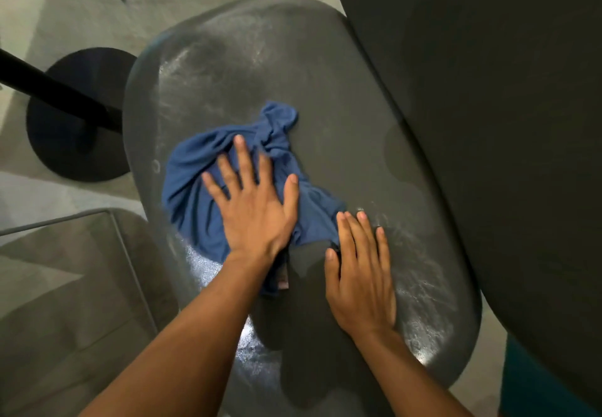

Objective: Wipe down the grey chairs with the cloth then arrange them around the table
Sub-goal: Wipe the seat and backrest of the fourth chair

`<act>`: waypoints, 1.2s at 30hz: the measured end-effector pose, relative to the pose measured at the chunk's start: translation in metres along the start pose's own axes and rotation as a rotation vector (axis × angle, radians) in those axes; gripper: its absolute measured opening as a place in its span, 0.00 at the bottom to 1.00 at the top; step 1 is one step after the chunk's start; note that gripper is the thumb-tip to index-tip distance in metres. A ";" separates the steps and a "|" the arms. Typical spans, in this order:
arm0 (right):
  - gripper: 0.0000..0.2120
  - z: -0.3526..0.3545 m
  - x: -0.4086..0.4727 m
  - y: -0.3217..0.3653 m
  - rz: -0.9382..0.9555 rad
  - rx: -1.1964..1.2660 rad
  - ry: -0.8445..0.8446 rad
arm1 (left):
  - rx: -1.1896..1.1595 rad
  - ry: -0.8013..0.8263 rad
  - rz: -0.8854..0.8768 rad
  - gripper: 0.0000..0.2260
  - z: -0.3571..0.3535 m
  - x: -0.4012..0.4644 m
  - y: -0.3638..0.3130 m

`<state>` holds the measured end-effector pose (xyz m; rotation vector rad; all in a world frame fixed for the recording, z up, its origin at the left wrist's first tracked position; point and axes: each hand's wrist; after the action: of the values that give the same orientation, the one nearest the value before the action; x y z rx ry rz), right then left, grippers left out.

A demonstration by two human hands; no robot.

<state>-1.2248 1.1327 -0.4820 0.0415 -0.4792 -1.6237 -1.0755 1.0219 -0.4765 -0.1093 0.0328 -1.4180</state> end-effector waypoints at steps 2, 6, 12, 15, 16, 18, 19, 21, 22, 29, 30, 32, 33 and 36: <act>0.25 -0.001 -0.001 0.000 -0.006 0.008 -0.022 | -0.006 -0.023 -0.181 0.32 -0.003 0.004 -0.010; 0.27 0.001 0.000 0.000 -0.030 0.013 -0.015 | -0.056 -0.047 -0.376 0.28 -0.002 0.024 0.012; 0.28 0.001 -0.001 -0.001 -0.012 -0.013 0.010 | -0.054 -0.143 -0.078 0.26 0.006 0.108 0.062; 0.27 0.001 0.000 0.000 -0.021 0.005 0.013 | -0.070 -0.138 0.115 0.26 0.009 0.096 0.090; 0.26 0.001 0.000 0.000 -0.022 0.008 0.015 | -0.080 -0.137 0.168 0.26 0.009 0.078 0.097; 0.26 0.001 0.000 0.000 -0.021 0.009 0.013 | -0.094 -0.119 0.233 0.27 0.010 0.020 0.101; 0.25 0.001 0.000 0.000 -0.021 0.015 0.007 | -0.097 -0.090 0.238 0.27 0.011 -0.015 0.101; 0.24 0.001 0.001 0.001 -0.027 0.028 -0.002 | -0.087 -0.004 0.192 0.28 0.018 -0.086 0.096; 0.24 0.002 0.001 0.001 -0.031 0.029 0.002 | -0.079 0.037 0.156 0.28 0.021 -0.116 0.093; 0.23 0.001 -0.001 -0.003 -0.009 0.047 -0.043 | -0.028 0.094 0.171 0.33 0.019 -0.080 0.091; 0.22 0.000 -0.002 -0.004 -0.011 0.053 -0.065 | -0.005 0.069 0.197 0.35 0.015 -0.054 0.085; 0.21 0.000 -0.002 -0.004 -0.021 0.080 -0.091 | 0.028 0.022 0.219 0.34 0.008 -0.004 0.065; 0.21 0.001 -0.002 -0.004 -0.027 0.106 -0.092 | 0.028 0.000 0.214 0.33 0.004 0.017 0.050; 0.21 0.008 -0.002 -0.008 -0.058 0.202 -0.068 | 0.002 -0.026 0.112 0.31 -0.005 0.059 -0.010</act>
<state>-1.2346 1.1375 -0.4781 0.1535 -0.6990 -1.6325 -1.0770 0.9621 -0.4783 -0.1218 0.0157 -1.3048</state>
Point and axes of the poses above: each hand's wrist, its own x-axis towards the middle knuckle, its own z-axis out of the back of the hand, y = z × x, and after that the axes turned 15 degrees about -y, right-handed
